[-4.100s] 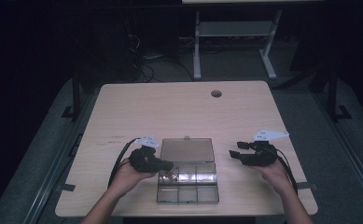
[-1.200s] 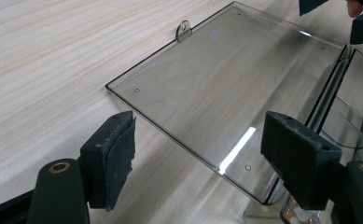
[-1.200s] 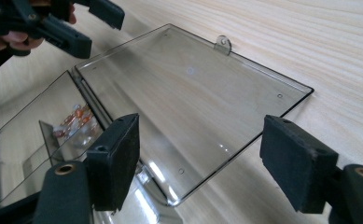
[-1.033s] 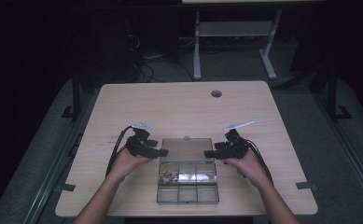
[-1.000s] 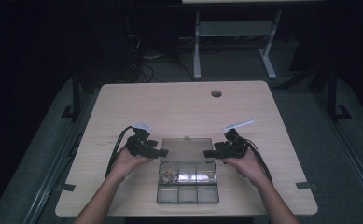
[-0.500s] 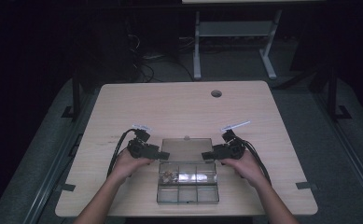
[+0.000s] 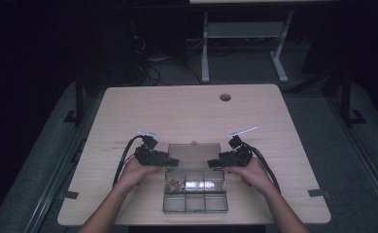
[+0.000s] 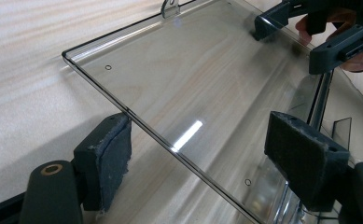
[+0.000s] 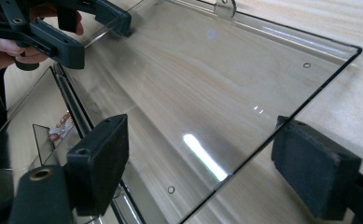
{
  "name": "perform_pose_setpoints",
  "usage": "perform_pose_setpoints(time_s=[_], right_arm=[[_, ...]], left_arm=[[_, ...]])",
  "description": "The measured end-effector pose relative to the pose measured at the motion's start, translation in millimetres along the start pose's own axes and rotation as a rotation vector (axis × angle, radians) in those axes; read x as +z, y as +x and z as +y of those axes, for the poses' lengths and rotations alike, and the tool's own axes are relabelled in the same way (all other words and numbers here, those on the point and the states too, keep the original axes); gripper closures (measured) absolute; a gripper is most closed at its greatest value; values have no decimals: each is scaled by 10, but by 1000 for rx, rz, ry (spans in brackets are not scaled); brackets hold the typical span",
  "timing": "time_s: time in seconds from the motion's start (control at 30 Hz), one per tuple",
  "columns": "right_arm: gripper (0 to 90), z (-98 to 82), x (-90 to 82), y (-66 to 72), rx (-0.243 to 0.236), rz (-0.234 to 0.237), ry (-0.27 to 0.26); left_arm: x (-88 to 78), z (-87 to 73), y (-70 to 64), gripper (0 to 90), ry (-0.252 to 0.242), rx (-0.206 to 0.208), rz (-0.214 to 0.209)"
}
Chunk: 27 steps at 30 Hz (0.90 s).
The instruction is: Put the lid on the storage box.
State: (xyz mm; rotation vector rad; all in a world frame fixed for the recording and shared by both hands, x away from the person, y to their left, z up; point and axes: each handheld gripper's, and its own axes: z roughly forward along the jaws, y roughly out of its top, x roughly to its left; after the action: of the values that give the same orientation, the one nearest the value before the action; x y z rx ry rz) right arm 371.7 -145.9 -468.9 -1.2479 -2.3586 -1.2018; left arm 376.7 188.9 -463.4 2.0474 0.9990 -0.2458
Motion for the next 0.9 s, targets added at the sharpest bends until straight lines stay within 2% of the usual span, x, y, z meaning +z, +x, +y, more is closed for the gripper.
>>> perform_pose_setpoints(time_s=[0.03, 0.07, 0.27, 0.5, 0.6, 0.9], right_arm=[[198, 2, 0, 7, -2, -1, -3], [209, 6, -7, 15, -16, -4, -5], [246, 7, -31, 54, -51, -10, -22], [339, -7, -78, 131, -123, -26, -63], [368, -16, -98, 161, -143, -36, -76], [472, -26, -173, 192, -170, -45, -121]], left_arm=[[0, 0, 0, 233, 0, 0, 0], [-16, 6, -24, 246, -9, 28, 9], [-38, 8, -71, 296, -26, 59, 21], [-99, 12, -161, 397, -52, 117, 34], [-107, 11, -184, 420, -59, 127, 38], [-163, 1, -246, 495, -80, 170, 51]])
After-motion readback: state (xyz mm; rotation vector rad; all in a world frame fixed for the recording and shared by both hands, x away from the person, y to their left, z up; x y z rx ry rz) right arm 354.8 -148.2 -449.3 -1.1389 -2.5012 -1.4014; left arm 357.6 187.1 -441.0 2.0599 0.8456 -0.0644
